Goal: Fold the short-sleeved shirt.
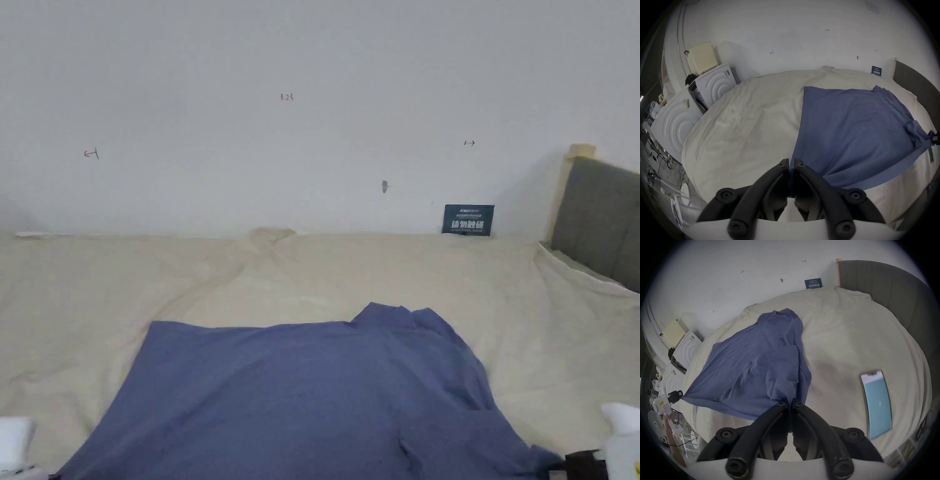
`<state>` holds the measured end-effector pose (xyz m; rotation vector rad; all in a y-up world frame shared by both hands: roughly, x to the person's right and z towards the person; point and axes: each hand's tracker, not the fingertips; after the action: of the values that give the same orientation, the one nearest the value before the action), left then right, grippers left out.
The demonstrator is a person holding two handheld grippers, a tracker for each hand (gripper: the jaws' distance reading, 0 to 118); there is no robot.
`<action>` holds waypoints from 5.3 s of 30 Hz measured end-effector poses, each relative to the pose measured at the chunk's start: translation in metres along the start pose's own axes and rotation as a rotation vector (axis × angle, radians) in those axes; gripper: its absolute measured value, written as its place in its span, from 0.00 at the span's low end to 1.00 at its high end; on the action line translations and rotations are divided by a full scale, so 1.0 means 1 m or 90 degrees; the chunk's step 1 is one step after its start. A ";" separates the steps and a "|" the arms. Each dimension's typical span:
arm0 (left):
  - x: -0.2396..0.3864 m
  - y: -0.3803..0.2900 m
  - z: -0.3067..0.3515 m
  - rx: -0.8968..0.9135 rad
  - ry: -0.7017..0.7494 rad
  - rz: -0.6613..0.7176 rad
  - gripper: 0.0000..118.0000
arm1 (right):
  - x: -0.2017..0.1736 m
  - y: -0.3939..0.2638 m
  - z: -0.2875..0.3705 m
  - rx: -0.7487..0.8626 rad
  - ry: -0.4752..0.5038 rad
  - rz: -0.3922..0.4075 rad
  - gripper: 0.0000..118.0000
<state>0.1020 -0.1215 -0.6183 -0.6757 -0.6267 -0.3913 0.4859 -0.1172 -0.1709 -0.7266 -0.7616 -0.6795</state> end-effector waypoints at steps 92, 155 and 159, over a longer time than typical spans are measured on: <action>-0.001 -0.129 0.047 -0.096 -0.011 0.040 0.05 | 0.020 -0.137 -0.003 0.072 -0.107 0.101 0.02; -0.008 -0.038 -0.056 -0.069 -0.084 0.055 0.80 | -0.037 -0.084 -0.007 0.090 -0.083 0.068 0.00; 0.001 -0.036 -0.084 -0.131 -0.051 0.010 0.80 | -0.037 -0.082 -0.010 0.081 -0.069 0.052 0.00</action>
<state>0.1182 -0.2043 -0.6522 -0.8958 -0.6613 -0.4193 0.4073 -0.1610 -0.1790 -0.6788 -0.8610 -0.5158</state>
